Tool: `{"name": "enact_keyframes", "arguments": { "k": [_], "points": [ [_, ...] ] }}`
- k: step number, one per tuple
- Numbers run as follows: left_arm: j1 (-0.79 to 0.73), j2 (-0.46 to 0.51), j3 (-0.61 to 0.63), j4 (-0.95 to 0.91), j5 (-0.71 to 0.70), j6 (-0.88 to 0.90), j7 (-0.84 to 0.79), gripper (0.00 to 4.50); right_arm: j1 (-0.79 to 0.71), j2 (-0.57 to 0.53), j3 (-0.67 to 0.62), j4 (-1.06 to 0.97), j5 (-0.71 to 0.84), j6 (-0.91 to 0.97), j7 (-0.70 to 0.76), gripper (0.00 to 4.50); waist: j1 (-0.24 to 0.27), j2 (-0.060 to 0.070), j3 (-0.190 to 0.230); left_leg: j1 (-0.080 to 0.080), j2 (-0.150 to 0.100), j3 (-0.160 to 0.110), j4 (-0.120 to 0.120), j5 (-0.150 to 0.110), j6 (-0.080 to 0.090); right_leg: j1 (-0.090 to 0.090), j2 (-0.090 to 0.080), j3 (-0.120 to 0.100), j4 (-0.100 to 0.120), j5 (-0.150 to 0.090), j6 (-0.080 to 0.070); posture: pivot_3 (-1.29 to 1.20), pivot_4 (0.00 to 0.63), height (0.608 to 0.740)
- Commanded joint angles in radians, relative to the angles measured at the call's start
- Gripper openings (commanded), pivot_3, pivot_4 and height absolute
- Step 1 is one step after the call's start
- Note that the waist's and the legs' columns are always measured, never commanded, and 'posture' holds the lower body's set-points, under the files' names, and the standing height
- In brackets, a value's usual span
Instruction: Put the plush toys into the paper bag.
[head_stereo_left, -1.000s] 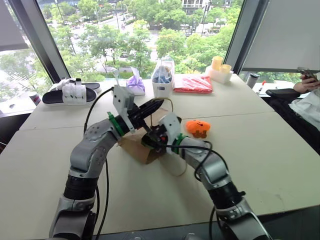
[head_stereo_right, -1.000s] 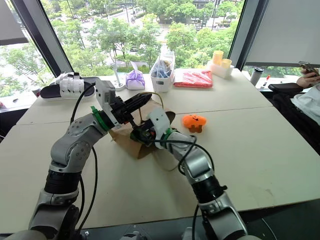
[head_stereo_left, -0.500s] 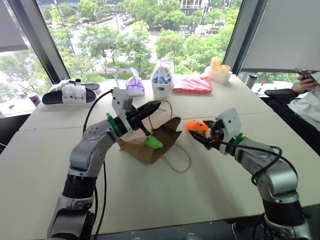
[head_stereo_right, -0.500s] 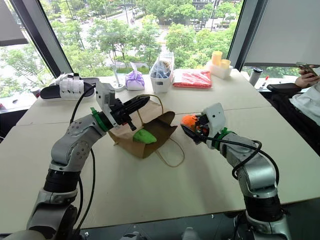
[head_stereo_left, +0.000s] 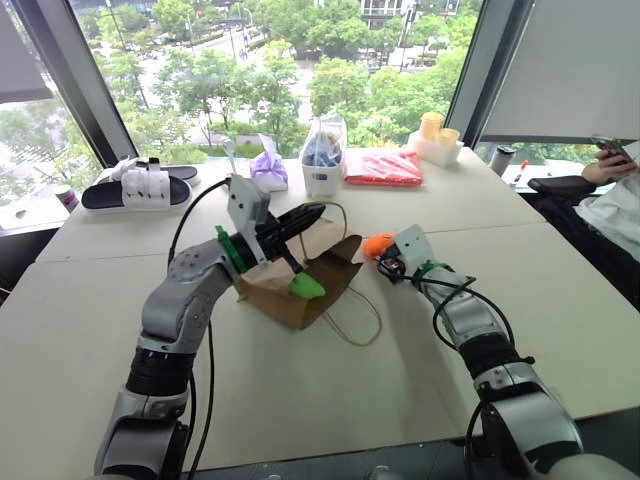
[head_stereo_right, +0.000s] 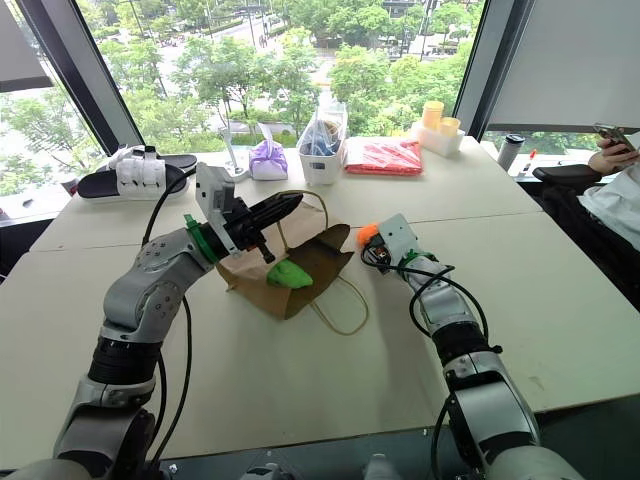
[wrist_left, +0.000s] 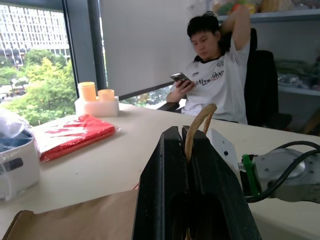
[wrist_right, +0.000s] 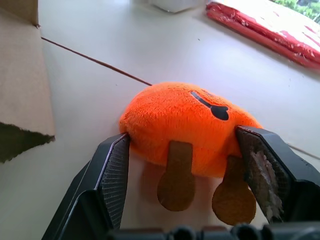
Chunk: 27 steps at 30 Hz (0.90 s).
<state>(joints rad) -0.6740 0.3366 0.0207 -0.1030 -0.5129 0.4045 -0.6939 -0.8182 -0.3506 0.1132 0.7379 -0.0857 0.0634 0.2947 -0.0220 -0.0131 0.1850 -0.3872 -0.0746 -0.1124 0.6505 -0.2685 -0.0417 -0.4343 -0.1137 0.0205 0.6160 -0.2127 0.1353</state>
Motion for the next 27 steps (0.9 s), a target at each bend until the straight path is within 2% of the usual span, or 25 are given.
{"name": "enact_keyframes", "arguments": {
  "k": [1, 2, 4, 6, 10, 14, 17, 20, 23, 26, 27],
  "points": [
    [-0.012, 0.006, 0.016, -0.045, -0.002, -0.015, 0.005, 0.0, -0.072, 0.023, 0.017, 0.138, -0.048, -0.117, -0.036, 3.52, -0.001, 0.0, 0.0, 0.0, 0.0, 0.0, 0.0, 0.0, 0.0, 0.0, 0.0, 0.0, 0.0, 0.0, 0.0, 0.0, 0.15, 0.74],
    [-0.012, 0.006, 0.016, -0.045, -0.001, -0.016, 0.005, 0.0, -0.083, 0.027, 0.012, 0.165, -0.051, -0.135, -0.043, 3.52, -0.002, 0.0, 0.0, 0.0, 0.0, 0.0, 0.0, 0.0, 0.0, 0.0, 0.0, 0.0, 0.0, 0.0, 0.0, 0.0, 0.15, 0.74],
    [-0.011, 0.006, 0.016, -0.044, 0.001, -0.02, 0.007, 0.0, -0.111, 0.032, 0.008, 0.223, -0.06, -0.164, -0.059, 2.99, -0.006, 0.0, 0.0, 0.0, 0.0, 0.0, 0.0, 0.0, 0.0, 0.0, 0.0, 0.0, 0.0, 0.0, 0.0, 0.0, 0.15, 0.74],
    [-0.01, 0.004, 0.015, -0.043, 0.003, -0.024, 0.007, 0.0, -0.131, 0.033, 0.007, 0.266, -0.07, -0.184, -0.071, 2.16, -0.01, 0.0, 0.0, 0.0, 0.0, 0.0, 0.0, 0.0, 0.0, 0.0, 0.0, 0.0, 0.0, 0.0, 0.0, 0.0, 0.15, 0.74],
    [-0.014, 0.002, 0.014, -0.037, 0.007, -0.029, 0.008, 0.0, -0.151, 0.029, -0.003, 0.306, -0.072, -0.209, -0.081, 0.13, -0.021, 0.0, 0.0, 0.0, 0.0, 0.0, 0.0, 0.0, 0.0, 0.0, 0.0, 0.0, 0.0, 0.0, 0.0, 0.0, 0.15, 0.74],
    [-0.017, -0.002, 0.011, -0.031, 0.01, -0.032, 0.007, 0.0, -0.133, 0.018, -0.028, 0.257, -0.044, -0.199, -0.059, 0.02, -0.022, 0.0, 0.0, 0.0, 0.0, -0.001, -0.001, 0.0, 0.0, 0.0, 0.0, 0.0, 0.0, 0.0, 0.0, 0.0, 0.15, 0.74],
    [-0.022, -0.007, 0.009, -0.028, 0.01, -0.033, 0.007, 0.0, -0.042, -0.01, -0.05, 0.023, -0.009, -0.126, 0.001, 0.02, -0.019, 0.0, 0.0, 0.0, 0.0, -0.001, -0.001, 0.0, 0.0, 0.0, 0.0, 0.0, 0.0, 0.0, 0.0, 0.0, 0.15, 0.74],
    [-0.033, -0.008, 0.013, -0.016, 0.005, -0.029, -0.001, 0.0, 0.167, -0.075, -0.082, -0.513, 0.075, 0.123, 0.115, 0.02, -0.01, 0.0, 0.0, -0.002, 0.0, -0.003, -0.001, 0.0, 0.0, -0.001, 0.0, 0.0, 0.0, 0.0, 0.0, 0.0, 0.15, 0.74],
    [-0.04, -0.006, 0.015, -0.002, 0.001, -0.029, -0.015, 0.0, 0.322, -0.131, -0.115, -0.918, 0.162, 0.377, 0.174, 0.02, -0.009, 0.0, 0.0, -0.004, 0.0, -0.003, -0.001, -0.001, 0.001, -0.003, 0.0, 0.0, 0.0, 0.0, 0.0, 0.0, 0.15, 0.74],
    [-0.054, -0.007, 0.014, 0.023, 0.002, -0.035, -0.031, 0.0, 0.446, -0.174, -0.141, -1.254, 0.271, 0.61, 0.215, 0.02, 0.0, 0.0, 0.0, -0.003, 0.0, -0.002, 0.0, -0.002, 0.002, -0.004, 0.0, 0.0, 0.0, 0.0, 0.0, 0.0, 0.15, 0.74],
    [-0.058, -0.008, 0.015, 0.029, 0.002, -0.037, -0.035, 0.0, 0.463, -0.178, -0.142, -1.31, 0.293, 0.658, 0.215, 0.02, 0.001, 0.0, 0.0, -0.003, 0.0, -0.002, 0.0, -0.003, 0.006, -0.004, 0.0, 0.0, 0.0, 0.0, 0.0, 0.0, 0.15, 0.74]
  ]
}}
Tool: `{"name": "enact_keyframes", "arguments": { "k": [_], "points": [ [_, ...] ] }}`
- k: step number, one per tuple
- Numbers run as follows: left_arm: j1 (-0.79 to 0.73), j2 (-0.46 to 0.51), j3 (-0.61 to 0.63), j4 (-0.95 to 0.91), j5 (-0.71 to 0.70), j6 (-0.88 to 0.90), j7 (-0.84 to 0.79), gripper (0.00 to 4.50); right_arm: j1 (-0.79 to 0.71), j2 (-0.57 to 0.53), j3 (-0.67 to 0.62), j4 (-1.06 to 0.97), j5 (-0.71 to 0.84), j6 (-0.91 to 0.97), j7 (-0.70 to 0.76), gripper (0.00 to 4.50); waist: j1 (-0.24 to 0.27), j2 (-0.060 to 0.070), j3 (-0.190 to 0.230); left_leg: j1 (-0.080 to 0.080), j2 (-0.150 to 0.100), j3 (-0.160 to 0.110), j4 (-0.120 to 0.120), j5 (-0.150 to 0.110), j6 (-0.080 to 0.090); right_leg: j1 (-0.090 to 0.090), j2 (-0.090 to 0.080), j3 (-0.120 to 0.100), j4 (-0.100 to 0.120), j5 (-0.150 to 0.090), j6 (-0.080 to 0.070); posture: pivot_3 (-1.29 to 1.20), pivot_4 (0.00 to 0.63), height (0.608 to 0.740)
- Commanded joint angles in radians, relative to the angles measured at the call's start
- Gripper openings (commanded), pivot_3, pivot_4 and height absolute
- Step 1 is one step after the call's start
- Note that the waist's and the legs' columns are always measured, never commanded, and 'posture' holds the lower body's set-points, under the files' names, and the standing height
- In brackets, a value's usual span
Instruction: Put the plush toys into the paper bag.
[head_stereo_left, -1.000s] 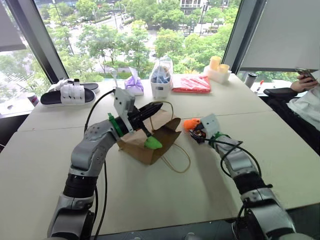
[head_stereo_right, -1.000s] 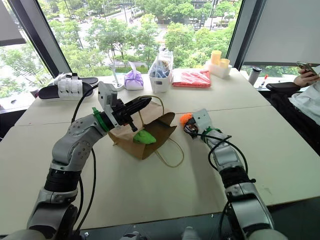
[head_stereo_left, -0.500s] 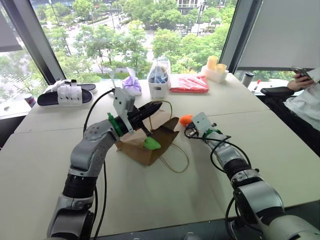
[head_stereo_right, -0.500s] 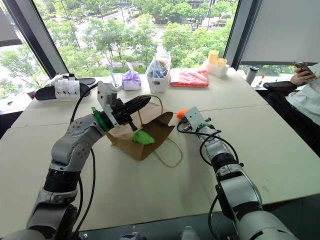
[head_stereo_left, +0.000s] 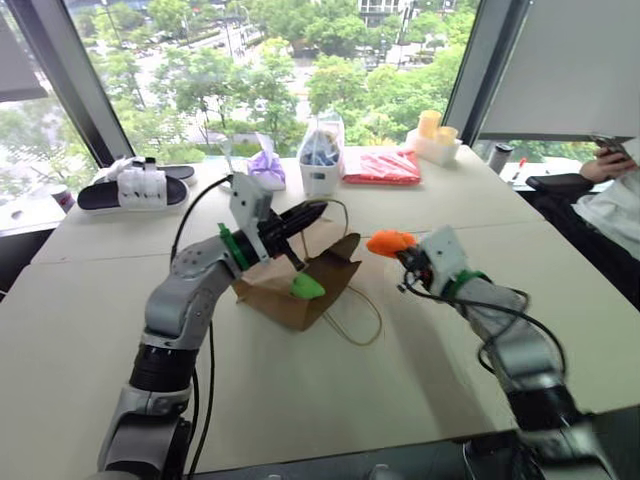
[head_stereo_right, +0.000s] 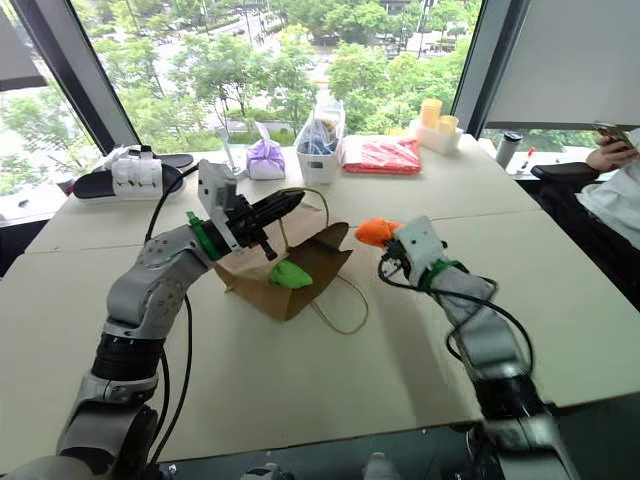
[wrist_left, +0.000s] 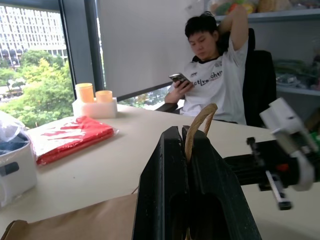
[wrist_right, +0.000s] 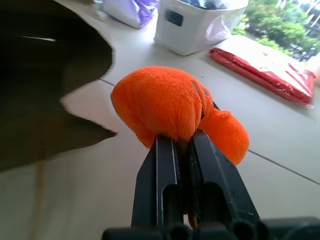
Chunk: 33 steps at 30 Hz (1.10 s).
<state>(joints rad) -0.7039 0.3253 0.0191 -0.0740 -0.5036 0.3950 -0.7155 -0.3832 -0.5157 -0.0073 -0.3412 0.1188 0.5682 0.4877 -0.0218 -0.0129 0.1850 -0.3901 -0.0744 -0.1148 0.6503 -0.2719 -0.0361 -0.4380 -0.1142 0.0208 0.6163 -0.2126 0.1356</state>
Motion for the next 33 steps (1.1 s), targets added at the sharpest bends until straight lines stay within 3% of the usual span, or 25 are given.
{"name": "enact_keyframes", "arguments": {
  "k": [1, 6, 17, 22, 26, 27, 33],
  "points": [
    [-0.037, 0.002, 0.02, 0.013, -0.01, -0.027, -0.018, 0.0, 0.045, -0.01, -0.002, -0.288, 0.099, 0.196, 0.014, 0.02, 0.002, 0.0, 0.0, 0.001, 0.0, 0.0, 0.0, 0.0, 0.0, 0.001, 0.0, 0.0, 0.001, 0.0, 0.0, 0.0, 0.15, 0.74],
    [-0.06, 0.005, 0.019, 0.05, -0.008, -0.039, -0.051, 0.0, 0.046, 0.132, 0.146, -0.283, 0.058, 0.241, -0.103, 0.02, 0.007, 0.0, 0.0, 0.008, 0.0, 0.001, 0.001, 0.0, 0.0, 0.009, 0.001, -0.001, 0.0, 0.0, -0.001, 0.0, 0.15, 0.74],
    [-0.062, 0.004, 0.024, 0.014, -0.04, 0.004, -0.052, 0.0, -0.216, 0.366, 0.238, 0.292, -0.055, -0.068, -0.197, 0.02, 0.003, 0.0, 0.0, 0.009, 0.0, 0.001, -0.001, 0.001, -0.001, 0.008, 0.001, -0.001, 0.0, 0.0, -0.001, 0.0, 0.15, 0.74],
    [-0.056, 0.001, 0.019, 0.009, -0.038, 0.005, -0.046, 0.0, -0.301, 0.418, 0.253, 0.511, -0.101, -0.212, -0.199, 2.02, 0.002, 0.0, 0.0, 0.008, 0.0, 0.001, -0.001, 0.002, -0.004, 0.008, 0.001, -0.001, 0.0, 0.0, -0.001, 0.0, 0.15, 0.74],
    [-0.05, 0.003, 0.018, 0.014, -0.033, -0.003, -0.047, 0.0, -0.301, 0.429, 0.245, 0.548, -0.123, -0.258, -0.201, 4.19, 0.002, 0.0, 0.0, 0.008, 0.0, 0.001, -0.002, 0.003, -0.004, 0.007, 0.001, -0.001, 0.0, 0.0, -0.001, 0.0, 0.15, 0.74],
    [-0.047, 0.003, 0.018, 0.015, -0.032, -0.006, -0.049, 0.0, -0.283, 0.422, 0.242, 0.515, -0.12, -0.243, -0.192, 4.44, 0.002, 0.0, 0.0, 0.008, 0.0, 0.001, -0.002, 0.003, -0.004, 0.007, 0.001, -0.001, 0.0, 0.0, -0.001, 0.0, 0.15, 0.74],
    [-0.043, -0.001, 0.017, 0.029, -0.032, -0.014, -0.058, 0.0, -0.135, 0.323, 0.164, 0.155, -0.06, -0.065, -0.141, 4.44, 0.008, 0.0, 0.0, 0.007, 0.0, 0.0, -0.002, 0.002, -0.004, 0.007, 0.001, -0.001, -0.001, 0.0, -0.001, 0.0, 0.15, 0.74]
  ]
}}
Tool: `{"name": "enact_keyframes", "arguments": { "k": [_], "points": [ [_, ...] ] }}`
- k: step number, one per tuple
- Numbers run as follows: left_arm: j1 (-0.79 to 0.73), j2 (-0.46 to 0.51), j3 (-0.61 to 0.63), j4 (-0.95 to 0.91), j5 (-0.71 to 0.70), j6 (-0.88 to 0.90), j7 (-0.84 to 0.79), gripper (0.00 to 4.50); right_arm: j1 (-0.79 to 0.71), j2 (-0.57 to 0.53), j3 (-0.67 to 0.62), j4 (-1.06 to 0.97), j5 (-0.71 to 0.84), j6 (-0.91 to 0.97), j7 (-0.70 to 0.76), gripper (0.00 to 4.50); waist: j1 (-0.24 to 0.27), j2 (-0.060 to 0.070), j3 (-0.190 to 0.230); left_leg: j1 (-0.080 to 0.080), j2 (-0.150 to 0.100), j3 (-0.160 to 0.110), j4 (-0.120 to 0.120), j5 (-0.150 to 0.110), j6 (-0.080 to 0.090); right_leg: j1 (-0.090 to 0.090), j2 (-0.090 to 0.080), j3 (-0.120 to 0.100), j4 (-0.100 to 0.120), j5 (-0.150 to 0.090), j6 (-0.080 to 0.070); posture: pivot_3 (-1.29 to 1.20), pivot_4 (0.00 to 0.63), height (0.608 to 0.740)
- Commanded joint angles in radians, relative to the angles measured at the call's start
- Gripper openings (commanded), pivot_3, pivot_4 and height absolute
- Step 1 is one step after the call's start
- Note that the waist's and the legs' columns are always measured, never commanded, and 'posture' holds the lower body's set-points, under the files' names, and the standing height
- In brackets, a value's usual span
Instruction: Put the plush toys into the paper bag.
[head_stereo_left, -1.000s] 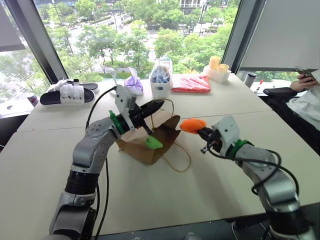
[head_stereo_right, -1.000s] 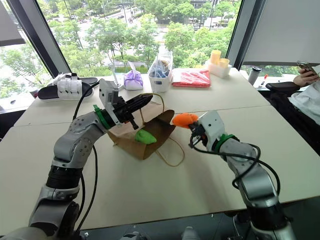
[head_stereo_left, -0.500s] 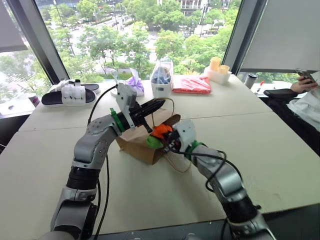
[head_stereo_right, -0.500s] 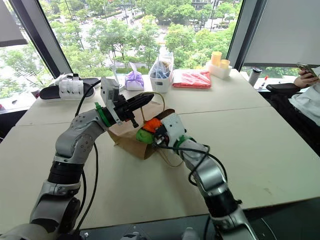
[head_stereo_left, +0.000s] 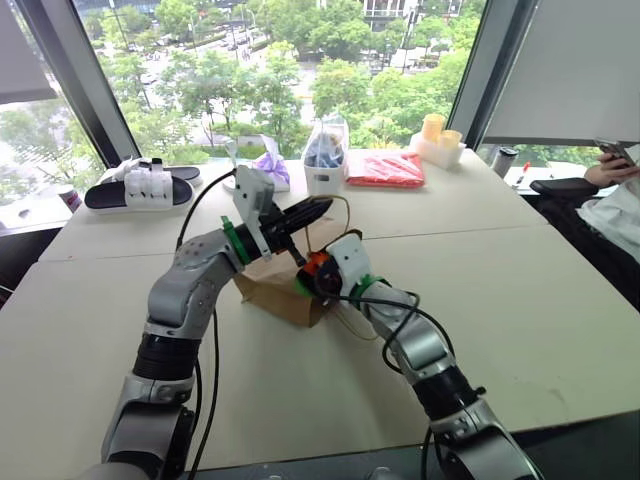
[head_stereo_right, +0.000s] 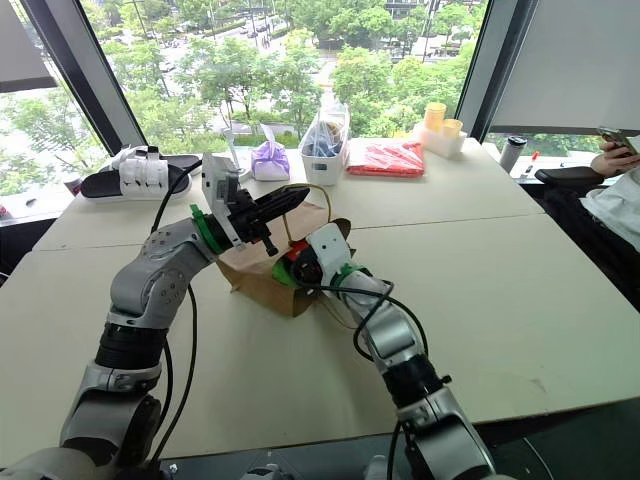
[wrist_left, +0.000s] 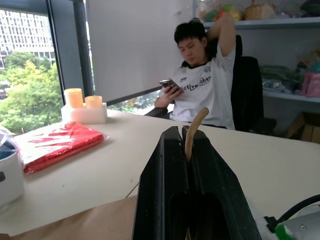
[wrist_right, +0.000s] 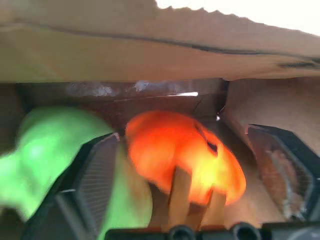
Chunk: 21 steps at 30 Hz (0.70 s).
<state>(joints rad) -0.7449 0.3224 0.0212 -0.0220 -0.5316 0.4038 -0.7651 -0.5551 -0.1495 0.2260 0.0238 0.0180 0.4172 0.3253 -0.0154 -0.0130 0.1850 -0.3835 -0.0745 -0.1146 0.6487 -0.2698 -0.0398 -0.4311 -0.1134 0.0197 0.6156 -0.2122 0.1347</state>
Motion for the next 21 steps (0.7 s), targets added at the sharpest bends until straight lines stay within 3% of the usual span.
{"name": "enact_keyframes", "arguments": {
  "k": [1, 5, 8, 13, 21],
  "points": [
    [-0.001, 0.003, 0.015, -0.023, -0.004, -0.023, -0.01, 0.0, 0.057, -0.058, -0.084, -0.267, 0.057, 0.122, 0.029, 4.44, 0.001, 0.0, 0.0, -0.001, 0.0, 0.0, 0.0, 0.0, 0.0, 0.0, 0.0, 0.0, -0.001, 0.0, 0.0, 0.0, 0.15, 0.74],
    [-0.001, 0.002, 0.013, -0.021, -0.004, -0.022, -0.014, 0.0, 0.164, -0.122, -0.165, -0.457, 0.126, 0.258, 0.052, 4.44, 0.001, 0.0, 0.0, -0.001, 0.0, 0.0, 0.001, -0.002, 0.004, -0.001, 0.0, 0.0, 0.0, 0.0, 0.0, 0.0, 0.15, 0.74],
    [-0.002, 0.0, 0.013, -0.021, -0.003, -0.02, -0.015, 0.0, 0.24, -0.137, -0.209, -0.493, 0.156, 0.305, 0.046, 4.44, 0.0, 0.0, 0.0, -0.001, 0.0, 0.0, 0.001, -0.002, 0.004, 0.0, 0.0, 0.0, 0.0, 0.0, 0.0, 0.0, 0.15, 0.74],
    [-0.004, -0.003, 0.011, -0.022, -0.001, -0.018, -0.013, 0.0, 0.295, -0.144, -0.176, -0.358, 0.114, 0.233, 0.032, 4.44, 0.0, 0.0, 0.0, -0.001, 0.0, 0.001, 0.001, -0.002, 0.004, 0.0, 0.0, 0.0, 0.0, 0.0, 0.0, 0.0, 0.15, 0.74],
    [-0.005, 0.001, 0.013, -0.027, 0.003, -0.019, -0.011, 0.0, 0.218, -0.104, -0.129, -0.088, 0.048, 0.12, -0.013, 4.44, -0.002, 0.0, 0.0, 0.0, 0.0, 0.001, 0.001, -0.002, 0.004, 0.0, 0.0, 0.0, 0.0, 0.0, 0.0, 0.0, 0.15, 0.74]
  ]
}}
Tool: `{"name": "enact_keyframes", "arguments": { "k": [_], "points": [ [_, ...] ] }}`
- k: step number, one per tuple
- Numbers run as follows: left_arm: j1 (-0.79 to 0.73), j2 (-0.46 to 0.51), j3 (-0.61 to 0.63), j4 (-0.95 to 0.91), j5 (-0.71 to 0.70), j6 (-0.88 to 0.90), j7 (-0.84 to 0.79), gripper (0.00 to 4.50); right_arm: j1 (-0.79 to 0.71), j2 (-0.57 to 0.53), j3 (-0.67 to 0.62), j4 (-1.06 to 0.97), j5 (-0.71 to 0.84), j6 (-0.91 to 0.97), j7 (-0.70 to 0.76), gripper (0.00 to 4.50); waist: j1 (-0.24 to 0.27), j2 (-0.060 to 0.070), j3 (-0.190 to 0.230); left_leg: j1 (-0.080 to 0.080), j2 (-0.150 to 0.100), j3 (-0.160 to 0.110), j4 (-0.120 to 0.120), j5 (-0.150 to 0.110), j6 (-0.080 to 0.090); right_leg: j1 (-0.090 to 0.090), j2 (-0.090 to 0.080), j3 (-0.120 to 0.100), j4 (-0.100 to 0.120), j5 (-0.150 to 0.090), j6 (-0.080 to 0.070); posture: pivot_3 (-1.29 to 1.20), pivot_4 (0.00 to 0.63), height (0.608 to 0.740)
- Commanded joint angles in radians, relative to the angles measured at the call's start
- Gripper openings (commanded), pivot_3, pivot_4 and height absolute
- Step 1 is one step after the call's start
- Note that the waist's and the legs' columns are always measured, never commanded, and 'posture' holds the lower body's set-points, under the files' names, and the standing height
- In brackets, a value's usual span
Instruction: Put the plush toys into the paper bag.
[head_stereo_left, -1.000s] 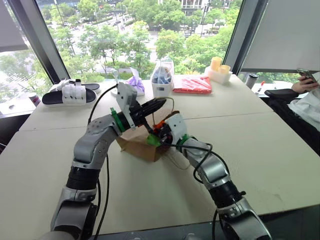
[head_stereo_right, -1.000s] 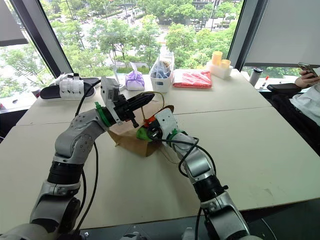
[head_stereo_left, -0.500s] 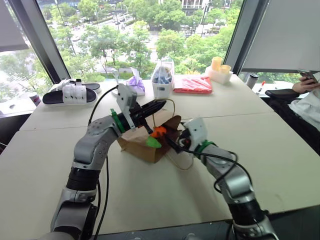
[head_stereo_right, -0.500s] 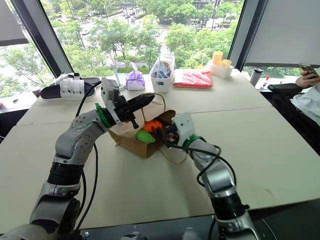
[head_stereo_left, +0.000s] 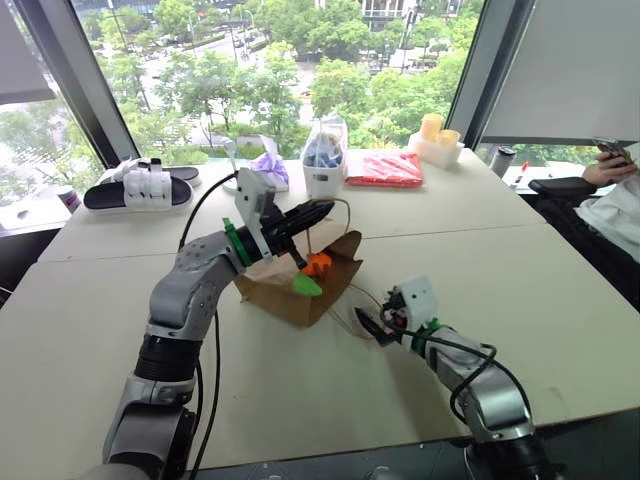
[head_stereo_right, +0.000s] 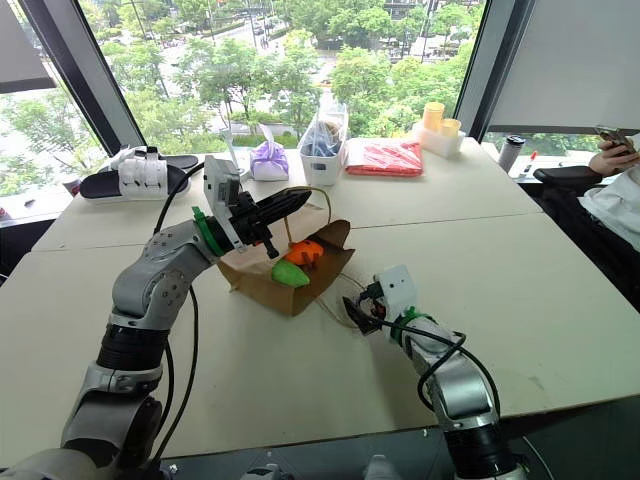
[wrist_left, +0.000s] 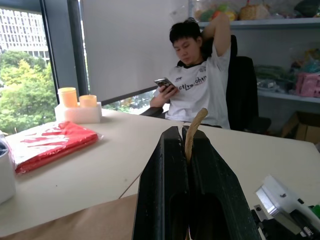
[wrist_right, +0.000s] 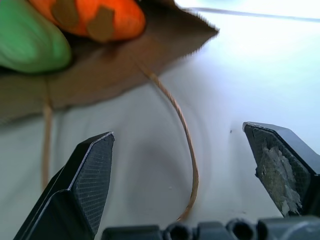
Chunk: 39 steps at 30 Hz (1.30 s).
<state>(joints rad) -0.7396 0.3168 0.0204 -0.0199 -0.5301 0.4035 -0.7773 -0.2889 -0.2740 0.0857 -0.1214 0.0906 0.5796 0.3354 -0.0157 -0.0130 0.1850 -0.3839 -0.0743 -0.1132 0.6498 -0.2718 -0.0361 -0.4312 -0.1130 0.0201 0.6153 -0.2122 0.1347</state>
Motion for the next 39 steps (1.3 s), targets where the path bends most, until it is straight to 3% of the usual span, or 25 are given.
{"name": "enact_keyframes", "arguments": {
  "k": [1, 3, 6, 12, 18, 24, 32, 39],
  "points": [
    [-0.009, 0.007, 0.014, -0.031, 0.001, -0.018, 0.002, 0.0, -0.058, 0.027, 0.012, 0.076, -0.026, -0.046, -0.026, 4.44, -0.002, 0.0, 0.0, 0.0, 0.0, 0.0, 0.0, 0.0, 0.0, 0.0, 0.0, 0.0, 0.0, 0.0, 0.0, 0.0, 0.15, 0.74],
    [-0.006, 0.008, 0.014, -0.035, 0.002, -0.017, 0.004, 0.0, -0.079, 0.031, 0.019, 0.111, -0.037, -0.054, -0.03, 4.44, -0.002, 0.0, 0.0, 0.001, 0.0, 0.0, 0.0, 0.0, 0.0, 0.0, 0.0, 0.0, 0.0, 0.0, 0.0, 0.0, 0.15, 0.74],
    [-0.003, 0.009, 0.014, -0.044, 0.002, -0.015, 0.009, 0.0, -0.106, 0.042, 0.017, 0.145, -0.036, -0.049, -0.033, 3.21, -0.002, 0.0, 0.0, 0.001, 0.0, 0.0, 0.0, 0.0, 0.0, 0.001, 0.0, 0.0, 0.0, 0.0, 0.0, 0.0, 0.15, 0.74],
    [-0.004, 0.004, 0.011, -0.051, 0.002, -0.015, 0.02, 0.0, -0.107, 0.063, -0.05, 0.111, 0.029, 0.027, -0.034, 0.11, 0.004, 0.0, 0.0, 0.002, 0.0, -0.001, 0.001, 0.0, 0.0, 0.002, 0.0, 0.0, 0.0, 0.0, 0.0, 0.0, 0.15, 0.74],
    [-0.047, -0.007, 0.017, -0.01, -0.005, -0.029, 0.0, 0.0, -0.164, 0.082, -0.167, -0.068, 0.169, 0.191, -0.046, 0.04, 0.002, 0.0, 0.0, 0.001, 0.0, -0.001, 0.0, 0.0, 0.0, 0.002, 0.0, 0.0, 0.0, 0.0, 0.0, 0.0, 0.15, 0.74],
    [-0.144, -0.026, 0.019, 0.101, 0.009, -0.075, -0.031, 0.0, -0.372, 0.043, -0.323, -0.224, 0.331, 0.417, -0.083, 0.04, 0.002, 0.001, 0.0, 0.0, 0.0, -0.001, 0.0, 0.0, 0.0, 0.0, 0.0, -0.001, 0.001, 0.0, 0.0, 0.0, 0.15, 0.74],
    [-0.166, -0.028, 0.048, 0.101, -0.041, -0.005, -0.017, 0.0, -0.452, -0.004, -0.374, -0.24, 0.415, 0.498, -0.084, 0.04, 0.0, 0.001, 0.0, -0.004, 0.0, -0.001, 0.0, 0.0, 0.001, -0.003, -0.001, -0.001, 0.0, 0.0, 0.0, 0.0, 0.15, 0.74],
    [-0.118, -0.03, 0.027, 0.156, 0.023, -0.012, 0.018, 0.0, -0.422, -0.008, -0.353, -0.224, 0.409, 0.48, -0.101, 0.04, -0.001, 0.001, 0.0, -0.004, 0.0, -0.001, 0.0, 0.0, 0.001, -0.003, -0.001, -0.001, 0.0, 0.0, 0.0, 0.0, 0.15, 0.74]
  ]
}}
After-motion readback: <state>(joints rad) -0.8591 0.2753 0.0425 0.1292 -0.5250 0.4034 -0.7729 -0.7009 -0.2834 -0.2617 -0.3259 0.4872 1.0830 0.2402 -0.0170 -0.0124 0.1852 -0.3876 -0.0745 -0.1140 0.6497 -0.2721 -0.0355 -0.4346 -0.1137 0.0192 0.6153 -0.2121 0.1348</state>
